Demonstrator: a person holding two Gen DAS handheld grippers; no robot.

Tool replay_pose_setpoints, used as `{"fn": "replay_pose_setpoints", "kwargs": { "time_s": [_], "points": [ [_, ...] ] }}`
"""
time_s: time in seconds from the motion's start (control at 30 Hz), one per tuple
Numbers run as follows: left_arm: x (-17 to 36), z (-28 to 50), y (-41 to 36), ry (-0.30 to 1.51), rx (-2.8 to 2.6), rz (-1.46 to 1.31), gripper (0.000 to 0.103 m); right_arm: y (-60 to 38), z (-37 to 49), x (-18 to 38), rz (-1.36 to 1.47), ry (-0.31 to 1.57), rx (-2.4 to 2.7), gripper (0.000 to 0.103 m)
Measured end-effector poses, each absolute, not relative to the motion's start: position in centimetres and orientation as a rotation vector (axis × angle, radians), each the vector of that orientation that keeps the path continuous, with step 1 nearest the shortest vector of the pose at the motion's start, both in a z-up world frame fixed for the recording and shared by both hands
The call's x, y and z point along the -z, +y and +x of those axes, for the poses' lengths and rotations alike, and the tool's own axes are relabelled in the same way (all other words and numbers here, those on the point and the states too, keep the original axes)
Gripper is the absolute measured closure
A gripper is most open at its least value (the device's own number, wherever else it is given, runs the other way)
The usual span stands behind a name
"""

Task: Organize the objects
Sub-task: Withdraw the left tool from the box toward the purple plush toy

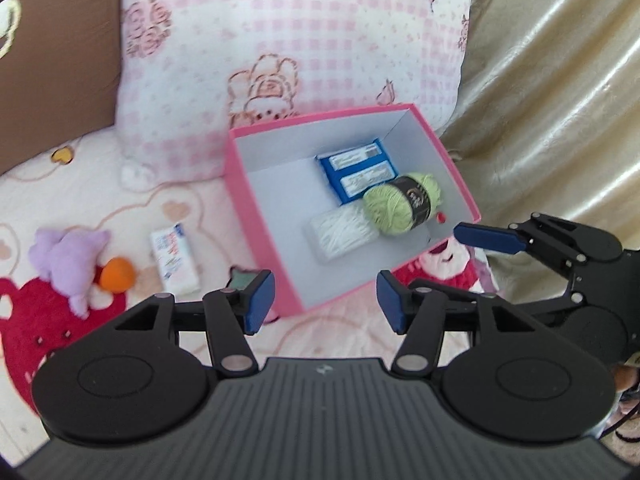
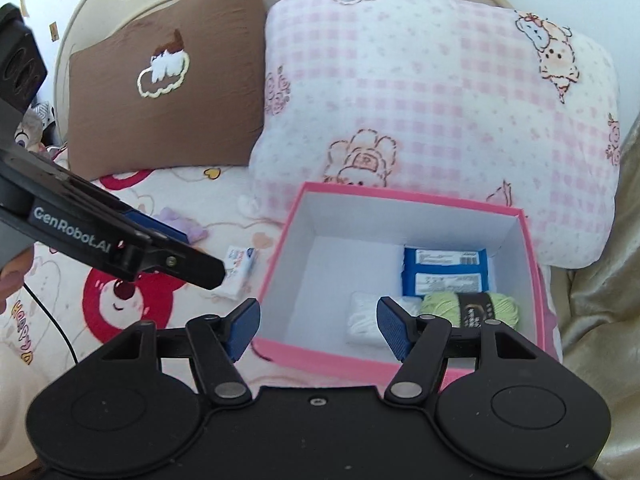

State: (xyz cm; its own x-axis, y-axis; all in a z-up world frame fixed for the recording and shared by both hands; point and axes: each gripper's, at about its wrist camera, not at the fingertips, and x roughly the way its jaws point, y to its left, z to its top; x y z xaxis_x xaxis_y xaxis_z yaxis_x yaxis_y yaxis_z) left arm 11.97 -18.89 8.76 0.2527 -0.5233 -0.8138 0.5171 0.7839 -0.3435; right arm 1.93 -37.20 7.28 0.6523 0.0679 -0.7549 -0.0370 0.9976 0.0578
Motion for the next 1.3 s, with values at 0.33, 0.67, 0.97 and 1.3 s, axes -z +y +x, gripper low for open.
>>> {"fn": "replay_pose_setpoints", "kwargs": {
  "time_s": [0.33, 0.67, 0.97, 1.3],
  "points": [
    [-10.0, 8.8, -13.9, 1.088, 0.737, -0.01, 0.043, -33.0, 0.8, -9.1, -0.013, 0.876, -0.097, 0.033],
    [-8.7, 7.1, -9.2, 1.117, 0.721, -0.036, 0.04, -28.9, 0.5, -9.1, -0.037, 0.868, -0.168, 0.033],
    [-7.1, 7.4, -4.5, 1.116, 0.702, -0.07, 0.039, -25.3, 0.8, -7.5, -0.016, 0.908, -0.25, 0.033],
    [-3.9, 9.6, -1.5, 1.066, 0.58, -0.063, 0.038, -21.4, 2.7, -5.9, -0.048, 0.916, -0.307, 0.033]
  ]
}}
